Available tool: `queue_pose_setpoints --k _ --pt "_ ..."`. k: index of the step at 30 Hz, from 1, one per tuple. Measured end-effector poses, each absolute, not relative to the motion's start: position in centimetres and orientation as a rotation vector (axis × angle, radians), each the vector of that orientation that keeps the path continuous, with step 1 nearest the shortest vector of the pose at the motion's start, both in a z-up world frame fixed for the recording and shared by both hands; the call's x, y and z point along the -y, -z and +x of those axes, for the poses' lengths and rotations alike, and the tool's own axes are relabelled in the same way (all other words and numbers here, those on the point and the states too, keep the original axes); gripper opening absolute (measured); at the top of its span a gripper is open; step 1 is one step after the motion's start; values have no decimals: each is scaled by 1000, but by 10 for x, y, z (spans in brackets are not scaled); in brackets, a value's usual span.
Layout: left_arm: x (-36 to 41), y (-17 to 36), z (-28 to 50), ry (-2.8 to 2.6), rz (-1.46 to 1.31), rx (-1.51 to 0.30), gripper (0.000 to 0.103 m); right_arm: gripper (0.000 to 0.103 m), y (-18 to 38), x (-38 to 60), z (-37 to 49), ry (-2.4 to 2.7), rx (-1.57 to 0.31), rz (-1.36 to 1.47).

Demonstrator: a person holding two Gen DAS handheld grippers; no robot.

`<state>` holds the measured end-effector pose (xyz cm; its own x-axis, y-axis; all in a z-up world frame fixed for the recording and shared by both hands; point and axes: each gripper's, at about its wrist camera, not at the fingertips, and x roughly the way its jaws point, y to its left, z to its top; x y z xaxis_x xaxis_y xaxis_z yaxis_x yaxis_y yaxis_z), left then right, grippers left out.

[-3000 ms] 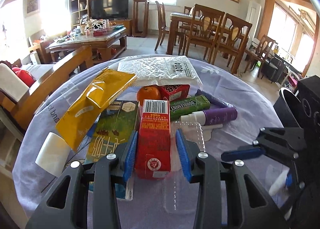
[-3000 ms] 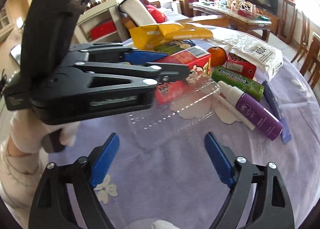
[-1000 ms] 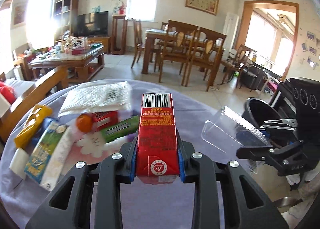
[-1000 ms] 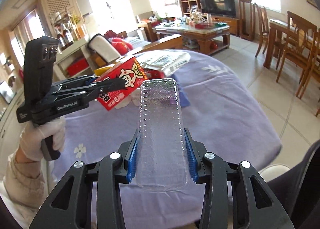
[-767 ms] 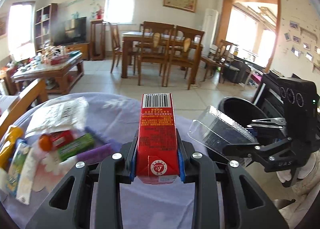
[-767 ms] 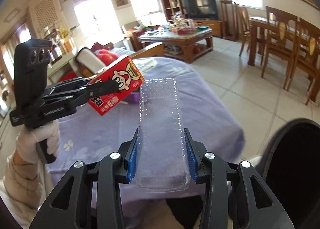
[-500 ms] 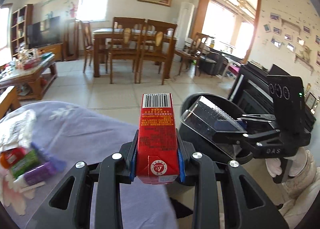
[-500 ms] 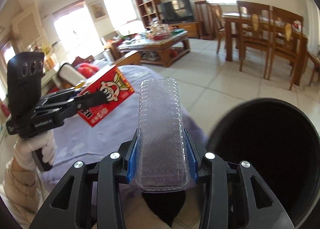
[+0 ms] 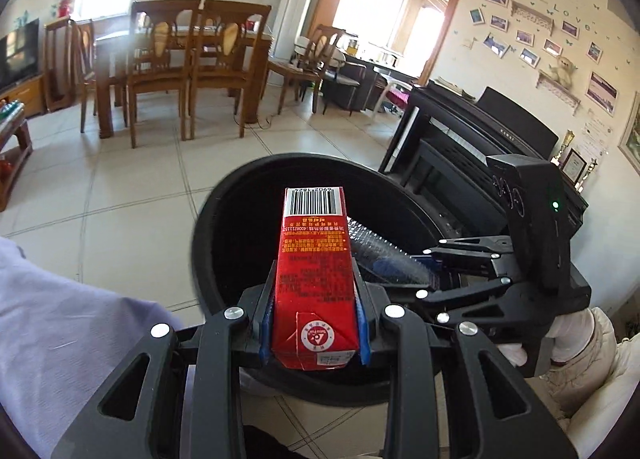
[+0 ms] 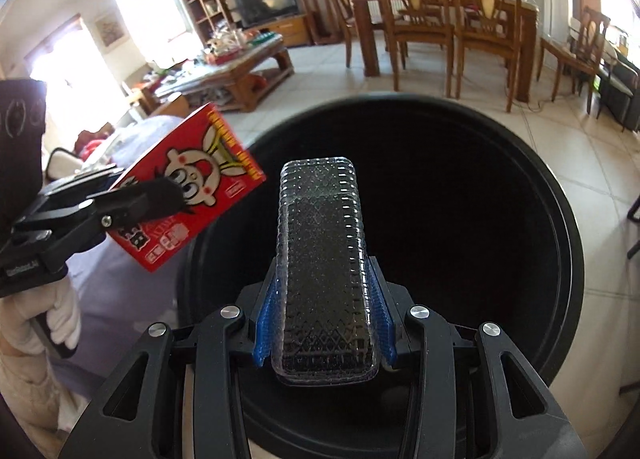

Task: Collect trash
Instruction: 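Carry both items over the black bin and open both tools to drop them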

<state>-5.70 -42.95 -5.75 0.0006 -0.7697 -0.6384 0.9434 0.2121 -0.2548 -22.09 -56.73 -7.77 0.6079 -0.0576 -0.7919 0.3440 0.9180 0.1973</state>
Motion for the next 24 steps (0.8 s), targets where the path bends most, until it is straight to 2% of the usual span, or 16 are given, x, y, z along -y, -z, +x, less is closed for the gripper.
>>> queue_pose_setpoints --k 11,24 --pt "454 77 -66 1350 373 -807 31 41 102 571 -232 267 -964 341" --pt "466 84 -71 1312 429 -820 32 43 105 558 -219 270 -982 332"
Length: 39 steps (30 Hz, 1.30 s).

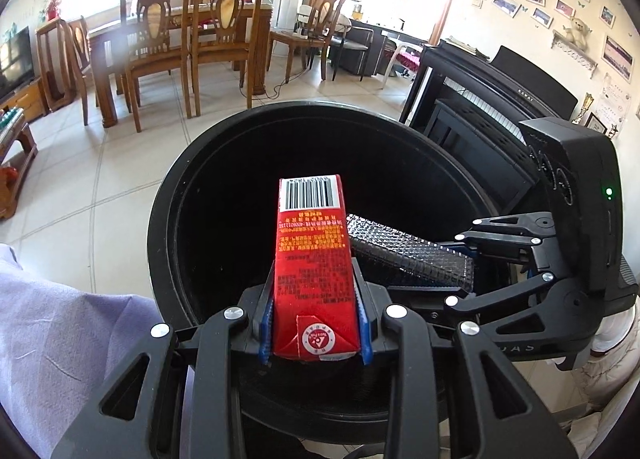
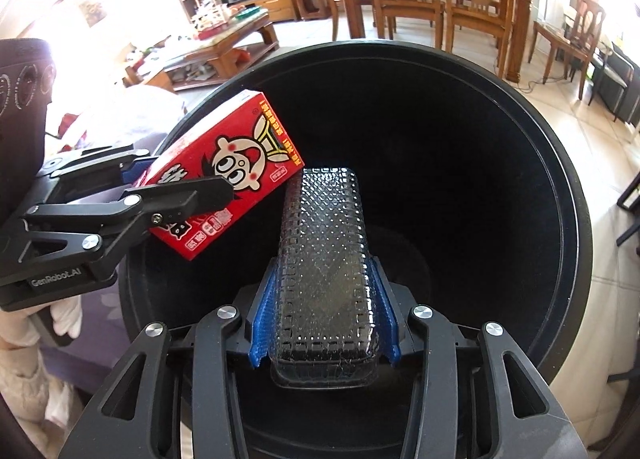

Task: Collect trash
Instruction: 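Carry both items over the black bin and open both tools to drop them, then move both open tools back over the table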

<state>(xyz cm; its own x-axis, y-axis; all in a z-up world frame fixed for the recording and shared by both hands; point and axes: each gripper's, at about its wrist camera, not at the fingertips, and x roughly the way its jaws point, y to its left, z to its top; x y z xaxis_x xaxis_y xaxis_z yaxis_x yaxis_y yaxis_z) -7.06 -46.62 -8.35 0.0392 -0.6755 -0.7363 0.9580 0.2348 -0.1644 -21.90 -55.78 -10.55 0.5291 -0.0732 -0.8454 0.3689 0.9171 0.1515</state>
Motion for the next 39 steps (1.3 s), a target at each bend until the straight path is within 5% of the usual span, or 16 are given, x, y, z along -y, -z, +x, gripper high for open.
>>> queue_pose_setpoints --k 6,10,20,23,25,30,36,39 --pt "462 84 -71 1297 436 -822 35 46 107 552 -218 273 -982 318" --pt "457 80 -71 1287 429 -798 51 51 106 550 -216 276 -985 314" --pt "441 69 -73 1287 402 -769 51 63 99 544 -215 296 -966 320" --pt "433 64 -73 1279 390 -750 65 66 93 542 -216 300 -935 327" --pt "425 60 -72 1273 377 -733 65 75 87 540 -217 300 -906 343" --pt "400 50 -63 1251 341 -713 65 76 68 527 -208 286 -847 330" --pt "355 37 -48 1186 294 -689 70 89 50 494 -181 223 -813 286" --pt "328 29 -38 1128 270 -664 84 93 43 472 -163 175 -803 265"
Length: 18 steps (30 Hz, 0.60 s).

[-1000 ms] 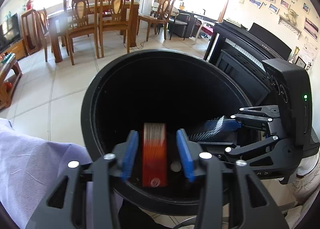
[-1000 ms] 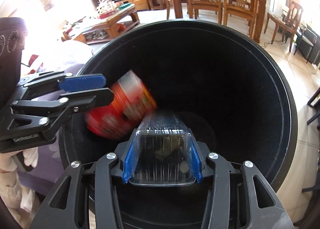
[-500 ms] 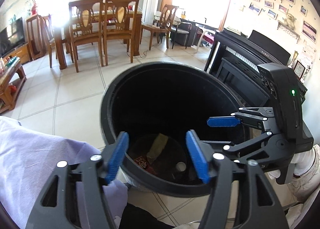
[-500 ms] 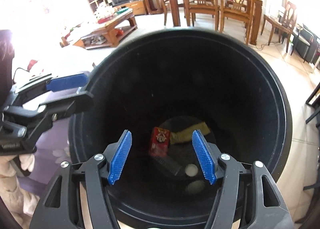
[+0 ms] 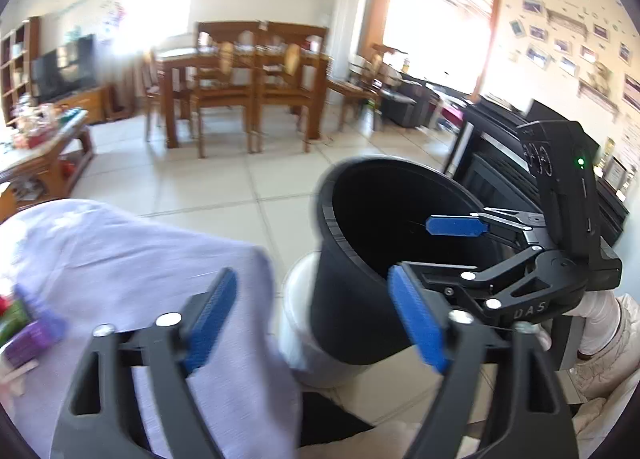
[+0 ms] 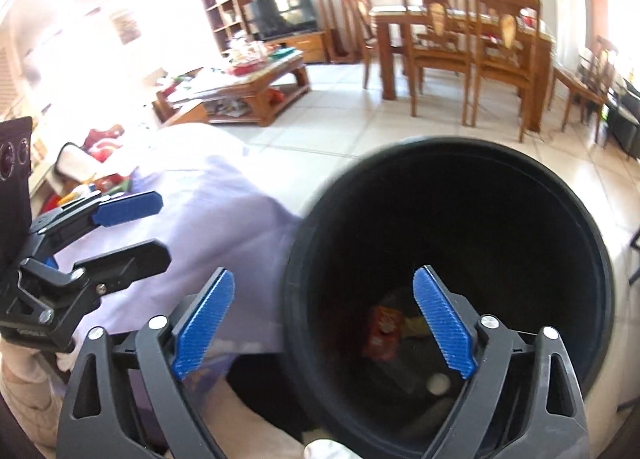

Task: Collect trash
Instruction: 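Move both open tools back over the table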

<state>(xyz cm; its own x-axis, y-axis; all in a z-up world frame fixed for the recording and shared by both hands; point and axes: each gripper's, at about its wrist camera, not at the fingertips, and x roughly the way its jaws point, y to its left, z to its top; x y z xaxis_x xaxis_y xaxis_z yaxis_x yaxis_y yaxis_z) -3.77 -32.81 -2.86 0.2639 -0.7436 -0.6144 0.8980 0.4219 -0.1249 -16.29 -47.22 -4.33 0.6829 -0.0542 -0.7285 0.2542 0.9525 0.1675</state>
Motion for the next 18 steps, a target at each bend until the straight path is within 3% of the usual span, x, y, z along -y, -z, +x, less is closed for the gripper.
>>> queue_pose_setpoints --k 18 --pt "121 18 46 689 106 -652 86 93 36 307 -39 -111 -811 147"
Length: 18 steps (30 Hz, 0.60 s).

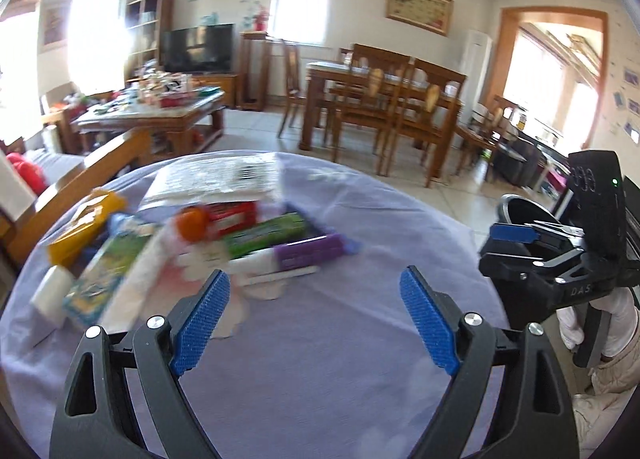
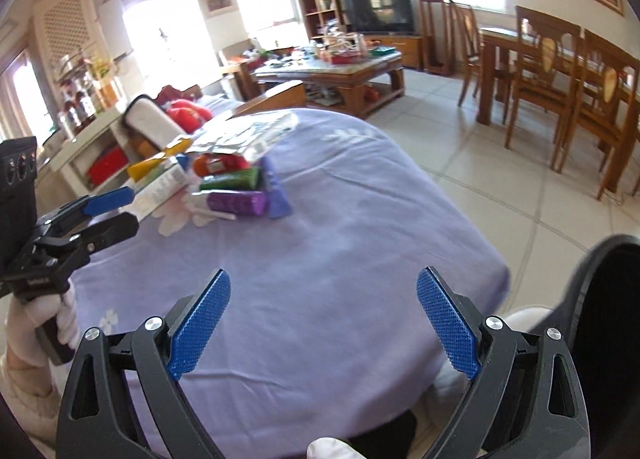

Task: Collect trash
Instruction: 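Move both open tools back over the table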

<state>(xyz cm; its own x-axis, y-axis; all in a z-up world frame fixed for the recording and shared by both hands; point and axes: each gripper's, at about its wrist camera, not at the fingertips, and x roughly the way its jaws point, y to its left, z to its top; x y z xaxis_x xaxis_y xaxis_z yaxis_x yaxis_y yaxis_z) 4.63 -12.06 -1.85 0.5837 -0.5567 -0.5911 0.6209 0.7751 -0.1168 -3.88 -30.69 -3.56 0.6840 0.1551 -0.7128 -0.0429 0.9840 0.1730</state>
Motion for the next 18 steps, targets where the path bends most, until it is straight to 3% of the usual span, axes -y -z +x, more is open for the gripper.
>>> queue_pose_setpoints --k 6,16,18 --pt "55 23 76 560 106 -654 86 93 42 272 -2 -178 -820 124" --pt "11 38 120 465 163 -711 86 93 51 225 48 -282 -835 -31" --pt "12 42 130 471 185 -735 86 88 53 218 60 -316 -846 -76"
